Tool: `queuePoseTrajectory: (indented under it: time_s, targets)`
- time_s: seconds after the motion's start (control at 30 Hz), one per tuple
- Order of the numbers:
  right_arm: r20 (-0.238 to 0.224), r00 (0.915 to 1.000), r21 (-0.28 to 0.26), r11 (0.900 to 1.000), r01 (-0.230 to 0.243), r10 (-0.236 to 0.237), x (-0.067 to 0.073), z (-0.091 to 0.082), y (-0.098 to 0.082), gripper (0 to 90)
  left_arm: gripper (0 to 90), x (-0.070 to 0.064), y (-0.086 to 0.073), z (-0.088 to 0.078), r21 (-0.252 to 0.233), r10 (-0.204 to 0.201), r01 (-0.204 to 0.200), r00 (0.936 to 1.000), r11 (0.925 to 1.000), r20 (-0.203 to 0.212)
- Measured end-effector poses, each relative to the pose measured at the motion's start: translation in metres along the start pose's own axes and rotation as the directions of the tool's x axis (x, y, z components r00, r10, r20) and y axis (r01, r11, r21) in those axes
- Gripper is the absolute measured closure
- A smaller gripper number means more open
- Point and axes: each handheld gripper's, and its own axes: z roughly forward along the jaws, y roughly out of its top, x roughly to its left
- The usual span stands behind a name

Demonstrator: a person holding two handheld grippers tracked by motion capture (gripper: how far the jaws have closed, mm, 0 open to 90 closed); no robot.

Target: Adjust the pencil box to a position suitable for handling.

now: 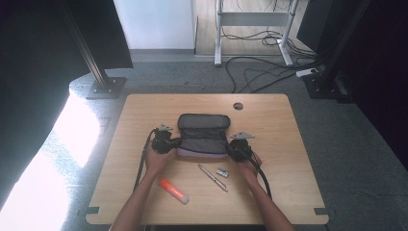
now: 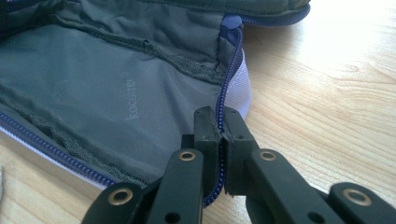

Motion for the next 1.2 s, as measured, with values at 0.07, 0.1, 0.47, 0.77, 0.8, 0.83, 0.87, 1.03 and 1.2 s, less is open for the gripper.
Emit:
queuePoseTrajectory:
  time_s: [0.07, 0.1, 0.47, 0.77, 0.8, 0.83, 0.87, 1.03, 1.2]
  targets:
    - [-0.003, 1.0, -0.002, 1.0, -0.005, 0.005, 0.0, 0.0, -0.001, 80.7, 80.1, 0.0, -0.001, 0.001, 0.002, -0.009, 0.009, 0.9999, 1.0, 0.005]
    - [-0.003, 1.0, -0.002, 1.0, -0.005, 0.005, 0.0, 0.0, -0.001, 80.7, 78.7, 0.0, -0.001, 0.001, 0.002, -0.009, 0.009, 0.9999, 1.0, 0.005]
    - [0.003, 0.9986, -0.058, 0.997, -0.052, 0.052, -0.003, -0.011, -0.001, 51.3, 33.7, -0.002, -0.001, -0.005, -0.042, -0.029, 0.028, 0.9995, 0.9987, -0.011]
    - [-0.026, 0.998, -0.102, 0.993, -0.061, 0.058, -0.011, -0.025, 0.001, 46.2, 33.3, -0.004, 0.003, -0.019, -0.06, -0.013, 0.013, 0.9999, 0.9981, -0.008]
    - [-0.031, 0.9979, -0.106, 0.993, -0.06, 0.057, -0.011, -0.026, 0.001, 45.9, 33.4, -0.004, 0.003, -0.021, -0.064, -0.013, 0.013, 0.9999, 0.9978, -0.003]
    - [-0.04, 0.9974, -0.111, 0.992, -0.064, 0.06, -0.012, -0.028, 0.001, 45.6, 33.4, -0.004, 0.003, -0.023, -0.066, -0.011, 0.011, 0.9999, 0.9977, 0.0]
    - [-0.05, 0.9971, -0.118, 0.991, -0.064, 0.058, -0.012, -0.031, 0.0, 44.6, 33.4, -0.004, 0.003, -0.024, -0.07, -0.008, 0.008, 1.0, 0.9975, 0.004]
    - [-0.07, 0.9958, -0.128, 0.99, -0.067, 0.058, -0.013, -0.038, -0.003, 43.5, 32.8, -0.007, 0.001, -0.031, -0.072, 0.025, -0.024, 0.9996, 0.9971, 0.014]
    - [-0.089, 0.9951, -0.141, 0.988, -0.056, 0.043, -0.014, -0.049, -0.006, 42.1, 32.7, -0.008, -0.005, -0.04, -0.084, 0.041, -0.039, 0.9988, 0.9957, 0.028]
